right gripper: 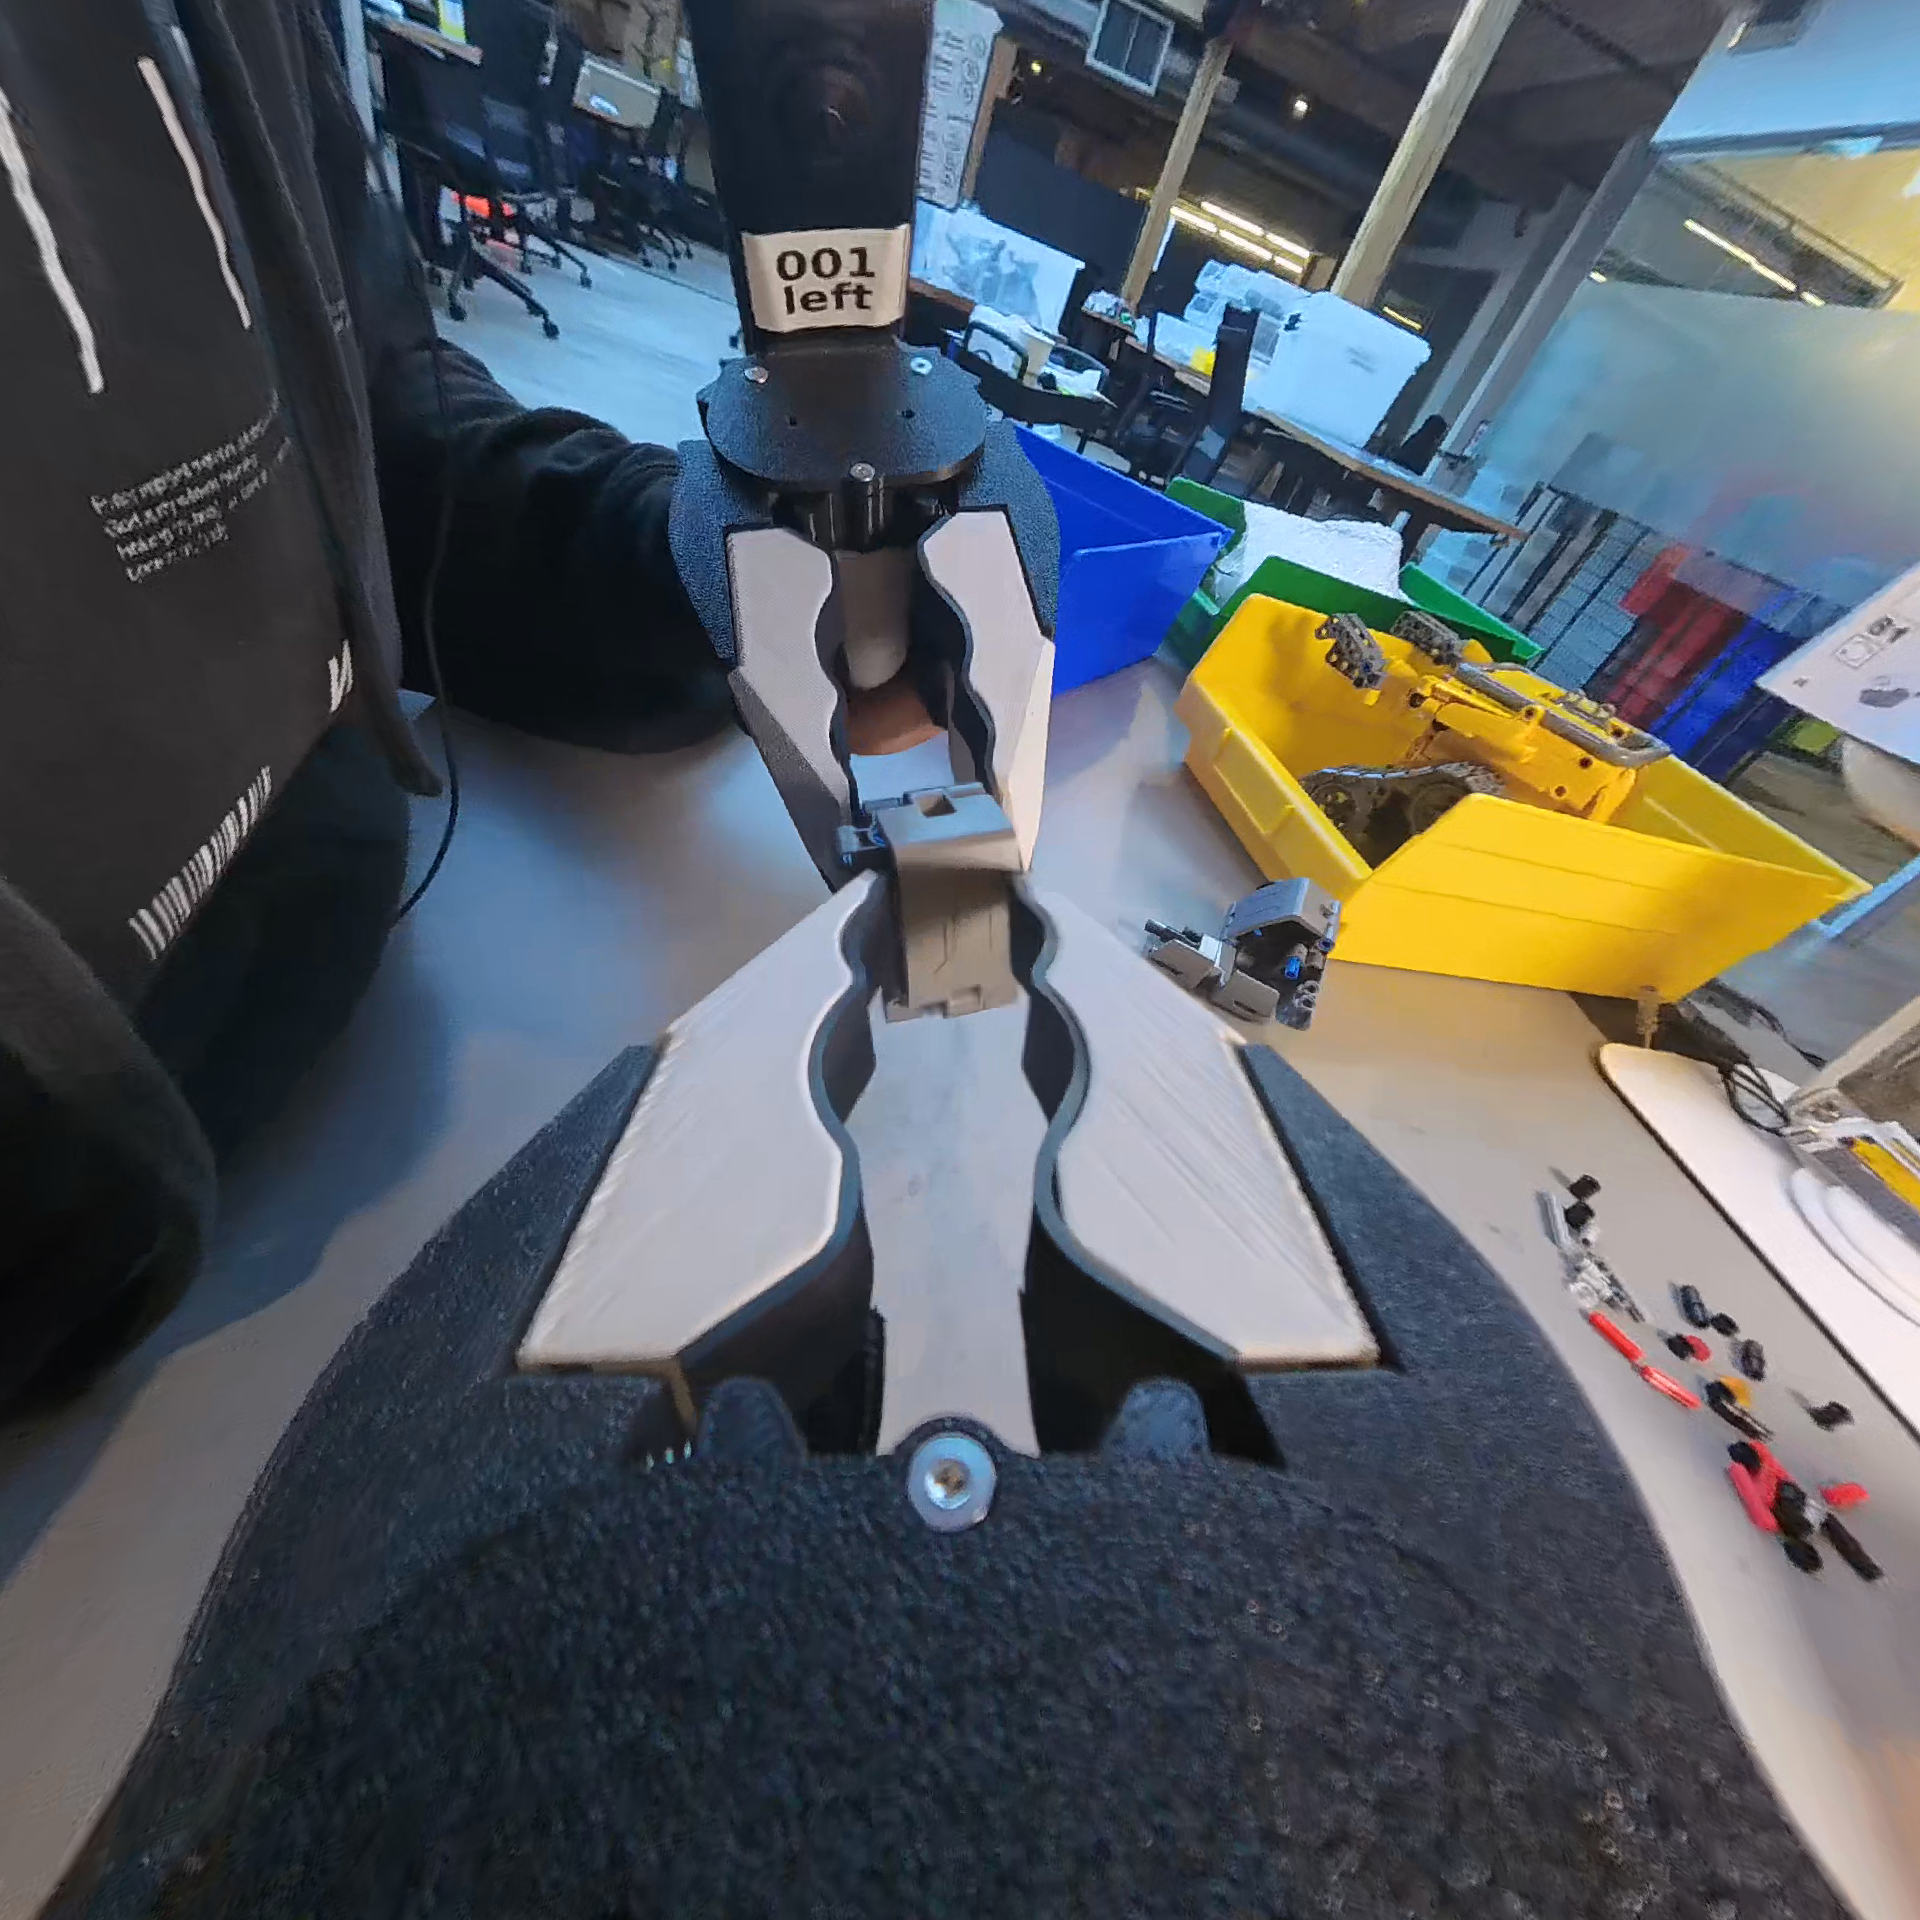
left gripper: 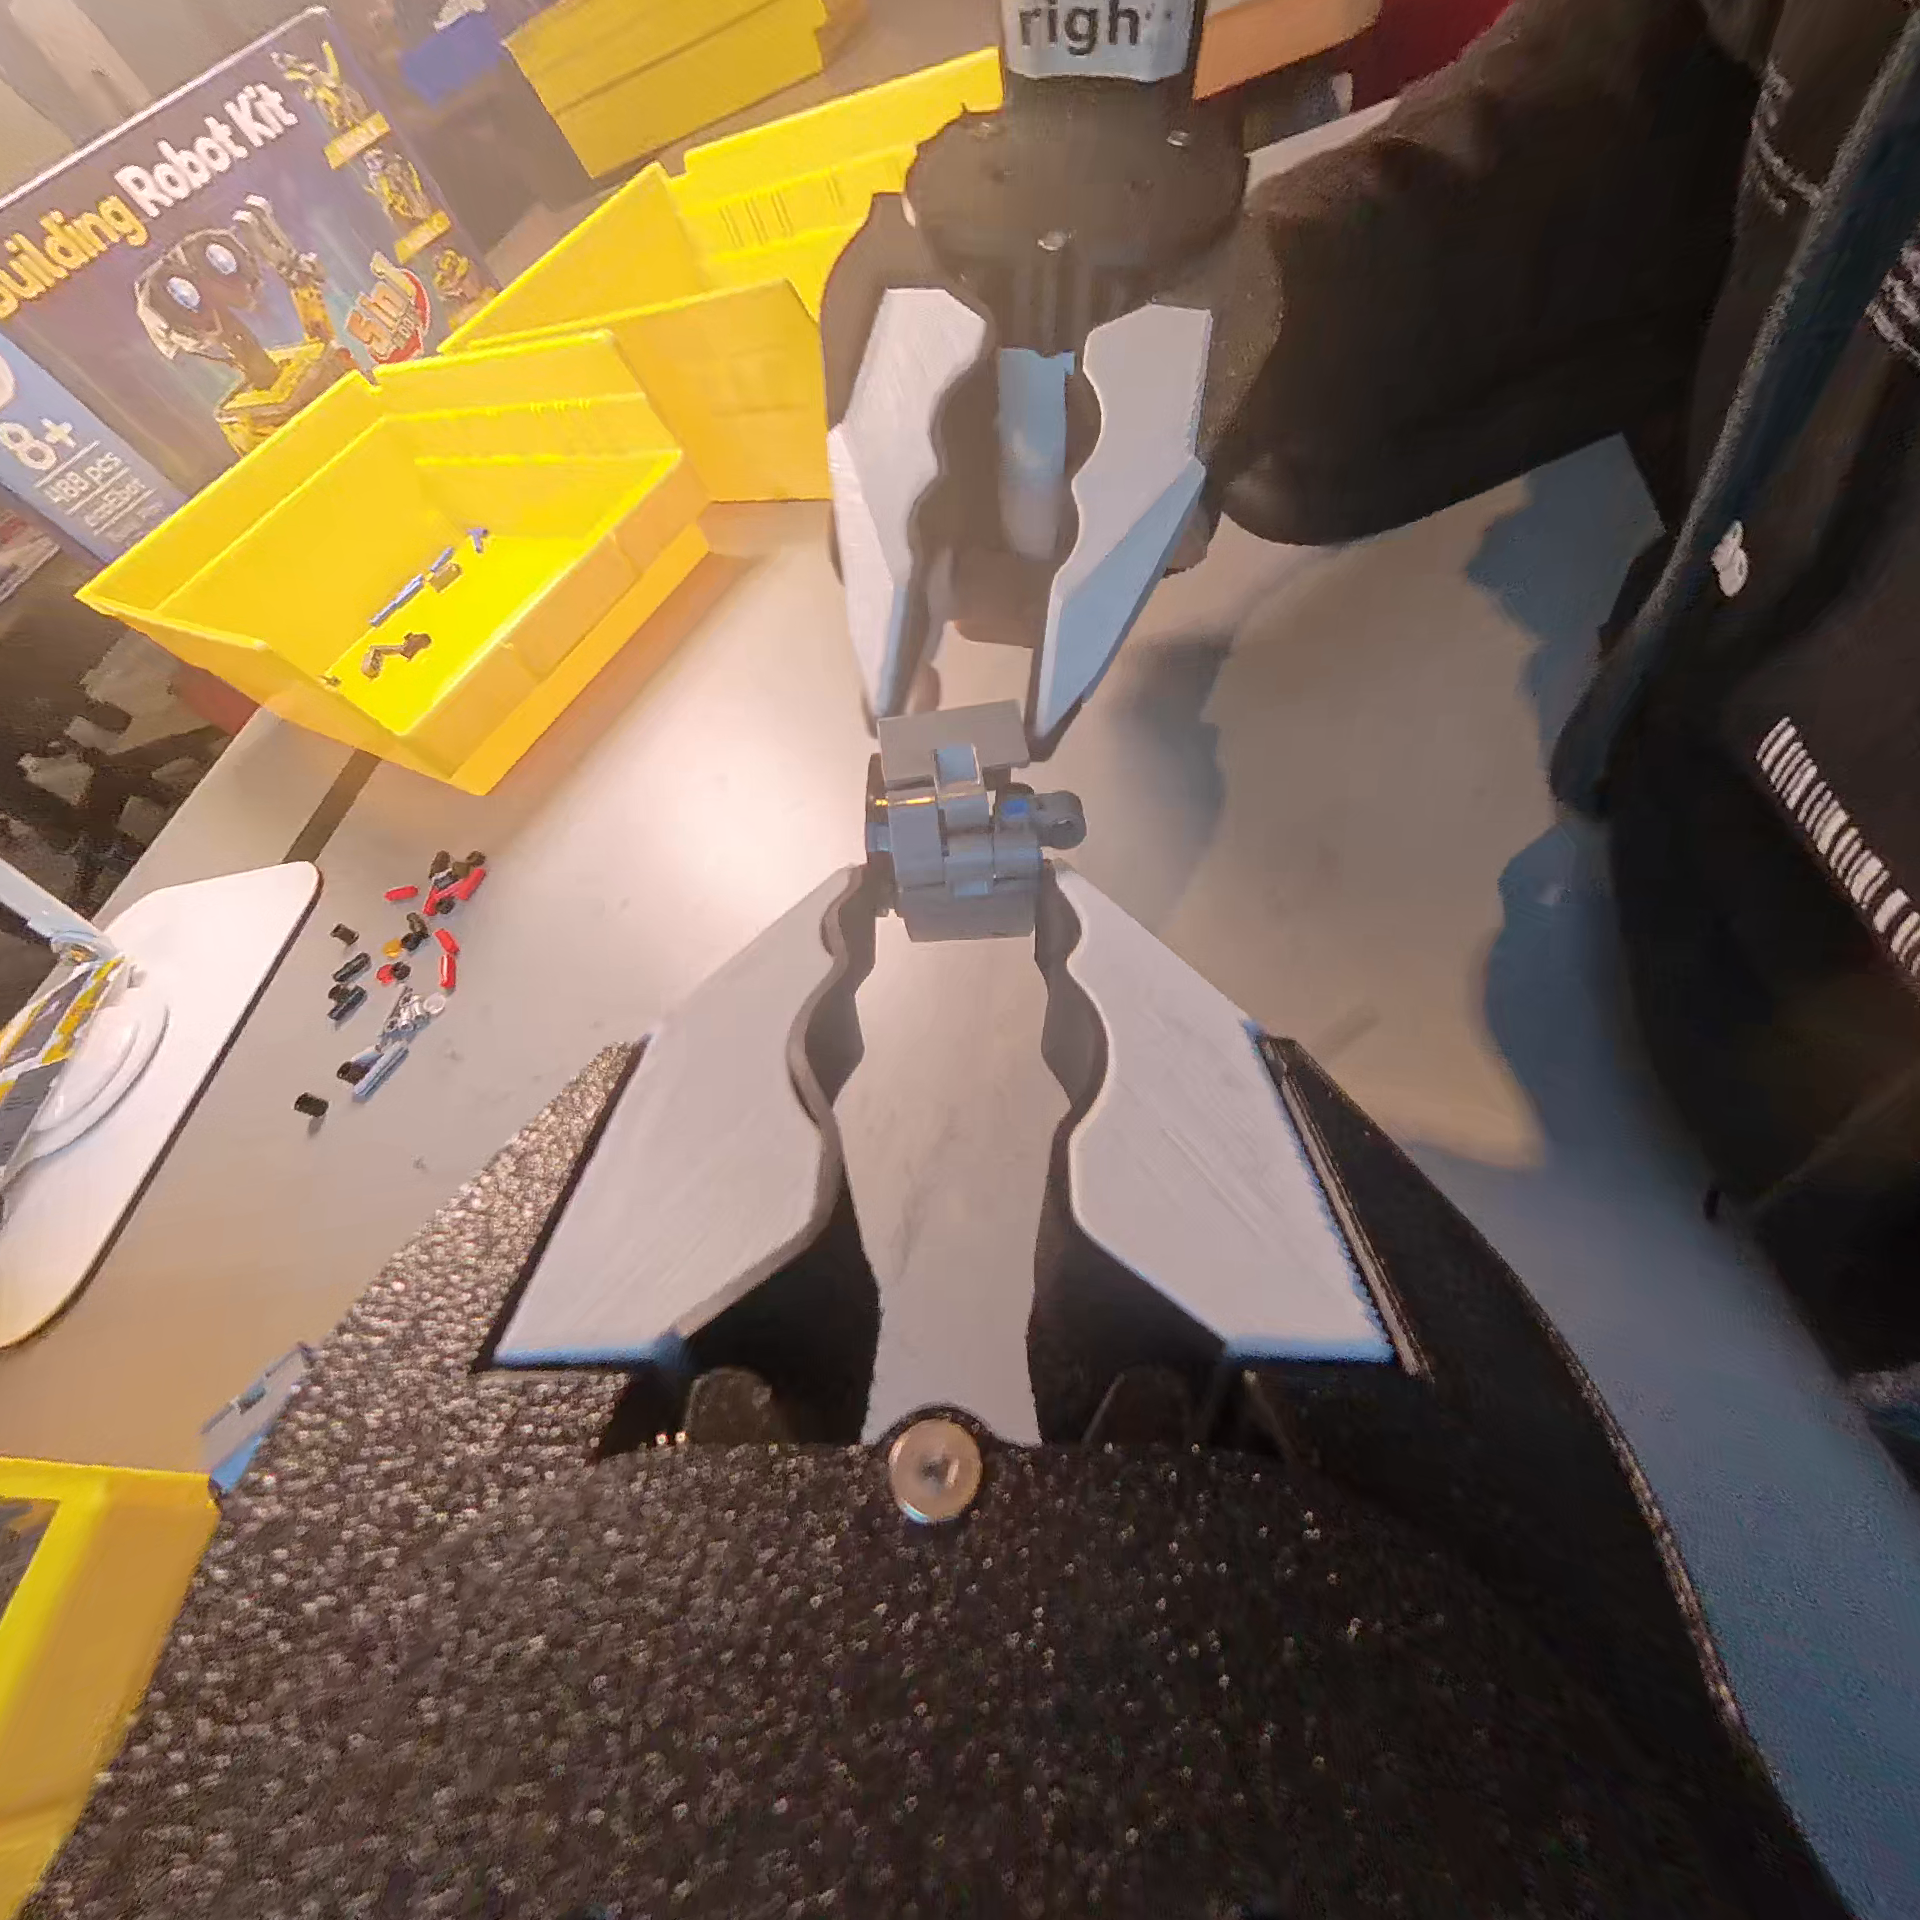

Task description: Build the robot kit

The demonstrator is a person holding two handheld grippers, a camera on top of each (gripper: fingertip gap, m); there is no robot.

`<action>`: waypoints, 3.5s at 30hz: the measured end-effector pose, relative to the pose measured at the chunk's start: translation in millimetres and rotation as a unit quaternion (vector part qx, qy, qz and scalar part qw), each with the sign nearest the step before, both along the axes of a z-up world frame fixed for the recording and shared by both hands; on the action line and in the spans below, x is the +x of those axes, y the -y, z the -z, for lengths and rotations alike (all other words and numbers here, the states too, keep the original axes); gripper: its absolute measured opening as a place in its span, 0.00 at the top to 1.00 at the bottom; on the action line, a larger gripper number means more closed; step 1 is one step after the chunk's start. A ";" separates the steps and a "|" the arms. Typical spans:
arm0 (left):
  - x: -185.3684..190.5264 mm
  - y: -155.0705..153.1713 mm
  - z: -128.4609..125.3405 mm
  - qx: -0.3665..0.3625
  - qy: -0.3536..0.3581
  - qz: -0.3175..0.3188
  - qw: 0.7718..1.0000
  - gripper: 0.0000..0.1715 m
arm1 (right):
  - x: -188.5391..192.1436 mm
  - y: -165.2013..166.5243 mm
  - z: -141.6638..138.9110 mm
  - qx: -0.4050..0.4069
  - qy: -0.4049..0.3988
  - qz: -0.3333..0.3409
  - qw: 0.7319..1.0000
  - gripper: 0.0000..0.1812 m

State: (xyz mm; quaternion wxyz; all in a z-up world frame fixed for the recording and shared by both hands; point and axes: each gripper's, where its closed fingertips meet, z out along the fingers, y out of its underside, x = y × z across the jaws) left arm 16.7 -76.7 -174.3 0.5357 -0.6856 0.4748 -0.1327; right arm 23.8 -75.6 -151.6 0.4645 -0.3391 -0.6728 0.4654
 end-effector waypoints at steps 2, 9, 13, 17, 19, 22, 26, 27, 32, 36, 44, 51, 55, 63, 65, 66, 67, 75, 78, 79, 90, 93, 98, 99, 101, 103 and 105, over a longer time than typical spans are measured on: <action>2.7 1.6 4.3 0.003 -0.016 0.005 1.000 0.82 | -1.4 3.4 -1.2 0.022 0.002 -0.005 1.000 0.83; 4.9 3.3 8.3 -0.010 -0.019 0.007 1.000 0.82 | -2.3 9.0 6.4 0.092 0.021 -0.003 0.996 0.88; 1.7 0.7 7.0 -0.020 -0.007 -0.009 1.000 0.82 | -5.4 6.0 5.7 0.099 0.015 0.027 0.995 0.89; -1.0 -1.6 4.1 -0.035 0.016 -0.019 0.999 0.83 | -8.4 4.6 2.6 0.088 0.003 0.053 0.995 0.89; -2.0 -3.1 3.6 -0.044 0.029 -0.026 0.998 0.83 | -9.8 2.6 2.1 0.086 -0.001 0.066 0.994 0.89; -3.5 -5.3 4.1 -0.058 0.042 -0.034 0.997 0.83 | -11.2 -0.2 2.4 0.083 -0.003 0.082 0.993 0.89; -6.1 -8.0 5.3 -0.068 0.044 -0.049 0.996 0.83 | -13.2 -4.1 3.3 0.081 -0.003 0.102 0.992 0.89; -6.0 -7.8 5.6 -0.070 0.044 -0.048 0.995 0.83 | -13.3 -4.6 4.0 0.080 -0.001 0.103 0.992 0.89; -1.4 -5.7 -5.8 -0.060 0.084 -0.023 0.994 0.82 | -11.9 -7.3 -5.8 -0.025 -0.016 0.066 0.997 0.89; 0.4 -1.8 -7.3 -0.076 0.124 -0.004 0.989 0.81 | -11.3 -6.8 -6.2 -0.116 -0.002 0.032 0.993 0.88; 1.8 8.1 -20.1 -0.105 0.202 0.044 0.973 0.77 | -3.4 -4.5 -13.7 -0.148 -0.016 0.001 0.989 0.88; 5.6 11.5 -24.7 -0.088 0.188 0.050 0.977 0.81 | -0.4 4.1 -9.9 -0.001 -0.045 0.011 0.999 0.88; 3.2 8.6 -11.2 -0.091 0.154 0.034 0.983 0.82 | -5.2 6.0 1.1 0.106 -0.025 0.031 0.994 0.88; 4.2 11.9 -13.0 -0.016 0.122 0.050 0.991 0.84 | -3.8 12.3 2.7 0.111 -0.010 0.025 0.993 0.87; 4.3 12.7 -20.2 0.000 0.137 0.055 0.989 0.84 | -3.2 13.1 -3.8 0.078 -0.018 0.024 0.996 0.86; 4.3 12.4 -21.9 0.015 0.133 0.054 0.990 0.84 | -2.1 13.5 -5.5 0.065 -0.021 0.019 0.997 0.85; 4.2 12.4 -23.8 0.033 0.125 0.052 0.990 0.87 | -0.4 13.3 -6.8 0.053 -0.023 0.014 0.998 0.81; 7.4 29.1 -56.9 0.043 0.228 0.101 0.968 0.87 | 8.3 13.1 -6.4 -0.002 -0.013 -0.031 0.999 0.74; 7.2 31.0 -56.0 0.035 0.240 0.111 0.964 0.87 | 6.7 18.8 -16.1 -0.024 -0.029 -0.040 0.998 0.84; 7.0 30.6 -55.0 0.029 0.245 0.112 0.963 0.87 | 6.8 18.4 -15.8 -0.023 -0.025 -0.041 0.999 0.84; -8.3 0.3 -4.5 -0.099 0.190 0.043 0.976 0.74 | 0.6 -13.8 23.8 0.026 0.111 0.059 0.992 0.85; -2.0 0.9 3.3 -0.103 0.170 0.050 0.979 0.82 | -0.2 -7.0 22.3 0.025 0.107 0.049 0.993 0.85; -0.8 11.5 -18.9 -0.116 0.257 0.101 0.954 0.82 | 1.7 4.8 -5.0 -0.047 0.030 0.006 0.998 0.85; -0.2 14.7 -24.8 -0.116 0.278 0.114 0.947 0.82 | 2.5 8.8 -12.1 -0.064 0.013 -0.007 0.998 0.84; -0.1 19.3 -36.1 -0.119 0.320 0.136 0.930 0.83 | 3.7 14.9 -24.4 -0.094 -0.016 -0.024 0.995 0.84; -0.7 20.9 -45.0 -0.117 0.348 0.149 0.918 0.83 | 4.8 18.1 -32.8 -0.106 -0.035 -0.029 0.993 0.83; -0.1 21.7 -49.7 -0.111 0.360 0.157 0.913 0.83 | 5.7 19.5 -38.1 -0.109 -0.046 -0.030 0.993 0.84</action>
